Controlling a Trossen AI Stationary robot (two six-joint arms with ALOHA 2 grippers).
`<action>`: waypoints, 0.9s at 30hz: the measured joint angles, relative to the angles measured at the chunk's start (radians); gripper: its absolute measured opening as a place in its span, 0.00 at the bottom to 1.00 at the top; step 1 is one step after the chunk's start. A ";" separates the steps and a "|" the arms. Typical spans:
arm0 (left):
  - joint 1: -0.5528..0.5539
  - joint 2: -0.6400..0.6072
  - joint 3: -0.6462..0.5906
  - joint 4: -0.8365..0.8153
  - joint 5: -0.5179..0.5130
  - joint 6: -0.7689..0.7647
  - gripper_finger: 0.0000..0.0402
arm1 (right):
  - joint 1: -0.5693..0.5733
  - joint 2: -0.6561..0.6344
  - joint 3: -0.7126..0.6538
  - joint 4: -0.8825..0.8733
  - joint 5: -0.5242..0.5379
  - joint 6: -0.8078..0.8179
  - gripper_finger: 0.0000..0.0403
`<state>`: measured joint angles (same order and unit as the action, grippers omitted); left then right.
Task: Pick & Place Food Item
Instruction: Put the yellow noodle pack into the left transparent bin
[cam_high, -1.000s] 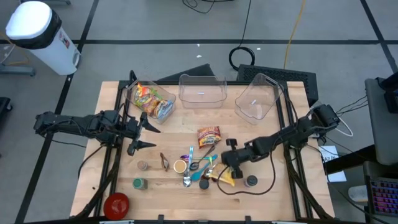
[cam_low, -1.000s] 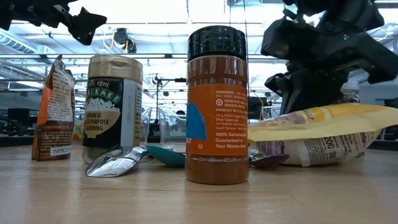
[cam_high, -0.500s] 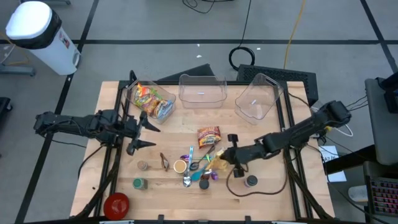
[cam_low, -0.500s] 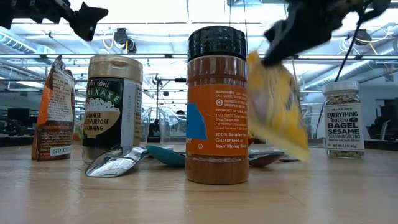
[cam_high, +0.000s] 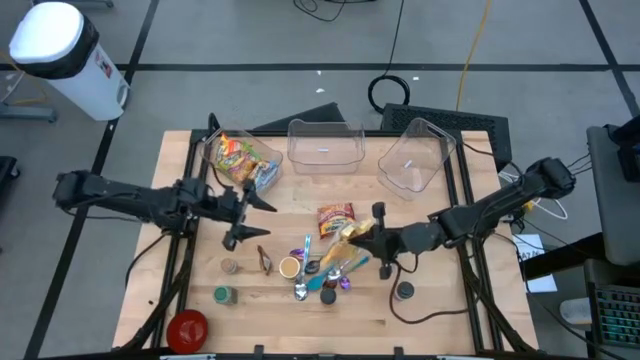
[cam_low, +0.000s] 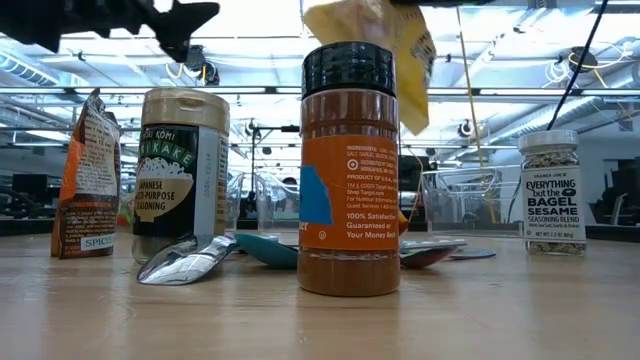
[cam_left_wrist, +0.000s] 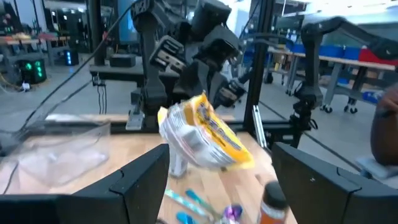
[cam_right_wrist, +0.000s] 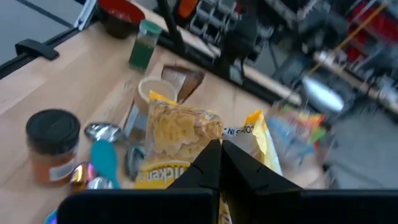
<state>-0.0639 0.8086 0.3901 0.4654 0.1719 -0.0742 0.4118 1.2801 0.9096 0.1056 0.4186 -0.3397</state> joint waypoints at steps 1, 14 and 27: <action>0.000 0.030 0.000 0.043 -0.002 0.000 0.73 | 0.000 0.011 0.000 0.013 -0.001 -0.028 0.00; -0.004 0.393 0.087 0.323 -0.068 -0.093 0.73 | 0.000 0.061 0.000 0.049 0.000 -0.109 0.00; -0.043 0.688 0.369 0.234 -0.066 -0.079 0.73 | -0.007 0.061 0.000 0.048 0.002 -0.109 0.00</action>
<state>-0.1068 1.4965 0.7589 0.6998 0.1059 -0.1532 0.4049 1.3415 0.9096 0.1535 0.4210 -0.4484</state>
